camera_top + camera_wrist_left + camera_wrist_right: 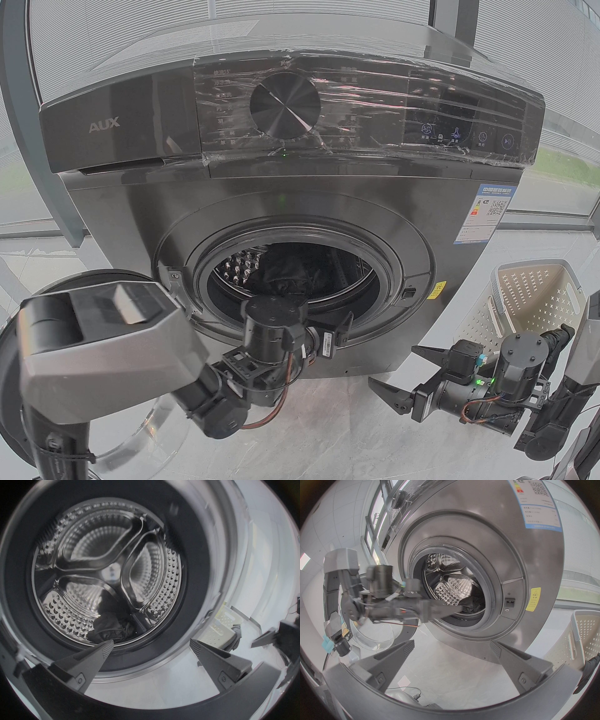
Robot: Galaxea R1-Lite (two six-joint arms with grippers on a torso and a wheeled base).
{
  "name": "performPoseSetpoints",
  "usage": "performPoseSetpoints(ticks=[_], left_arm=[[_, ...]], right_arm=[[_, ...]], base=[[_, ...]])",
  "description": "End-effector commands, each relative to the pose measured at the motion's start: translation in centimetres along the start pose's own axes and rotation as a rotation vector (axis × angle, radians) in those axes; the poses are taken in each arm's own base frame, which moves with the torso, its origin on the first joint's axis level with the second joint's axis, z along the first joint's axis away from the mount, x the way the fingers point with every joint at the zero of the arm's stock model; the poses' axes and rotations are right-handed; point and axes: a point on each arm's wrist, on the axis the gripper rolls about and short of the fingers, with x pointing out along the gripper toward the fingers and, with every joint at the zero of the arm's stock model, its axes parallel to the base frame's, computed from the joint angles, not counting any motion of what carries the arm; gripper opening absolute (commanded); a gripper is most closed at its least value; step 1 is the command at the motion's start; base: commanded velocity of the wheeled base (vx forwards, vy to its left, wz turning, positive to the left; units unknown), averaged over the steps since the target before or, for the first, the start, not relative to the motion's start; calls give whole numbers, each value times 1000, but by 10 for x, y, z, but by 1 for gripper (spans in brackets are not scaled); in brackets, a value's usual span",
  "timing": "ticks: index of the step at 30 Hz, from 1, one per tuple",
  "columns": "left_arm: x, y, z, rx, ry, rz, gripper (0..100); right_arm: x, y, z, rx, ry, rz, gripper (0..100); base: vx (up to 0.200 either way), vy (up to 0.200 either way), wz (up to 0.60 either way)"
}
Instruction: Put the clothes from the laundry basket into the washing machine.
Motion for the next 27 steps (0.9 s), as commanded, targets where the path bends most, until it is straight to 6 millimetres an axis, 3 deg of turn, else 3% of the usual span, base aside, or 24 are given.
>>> performPoseSetpoints(ticks=[1, 6, 7, 9, 13, 23, 27], left_arm=[[-91, 4, 56, -53, -125, -68, 100], [-136, 31, 65, -66, -136, -32, 100], [-136, 31, 65, -66, -136, -32, 100], [-161, 43, 69, -77, -154, -10, 100], [-179, 49, 71, -118, -181, -10, 100], [-211, 68, 60, -116, -181, 106, 100], [-219, 71, 54, -110, -163, 117, 100]], right_arm=[[-13, -7, 9, 10, -42, -49, 100], [-24, -11, 9, 10, -41, -80, 100], [-24, -11, 9, 10, -41, -80, 100], [-34, -11, 14, -1, -75, -101, 100], [-47, -16, 29, 4, -166, -172, 100], [-86, -26, 40, -3, -214, -305, 100], [-100, -25, 40, 0, -202, -323, 100]], base=[[0, 0, 0], [0, 0, 0], [0, 0, 0], [0, 0, 0], [0, 0, 0], [0, 0, 0], [-200, 0, 0]])
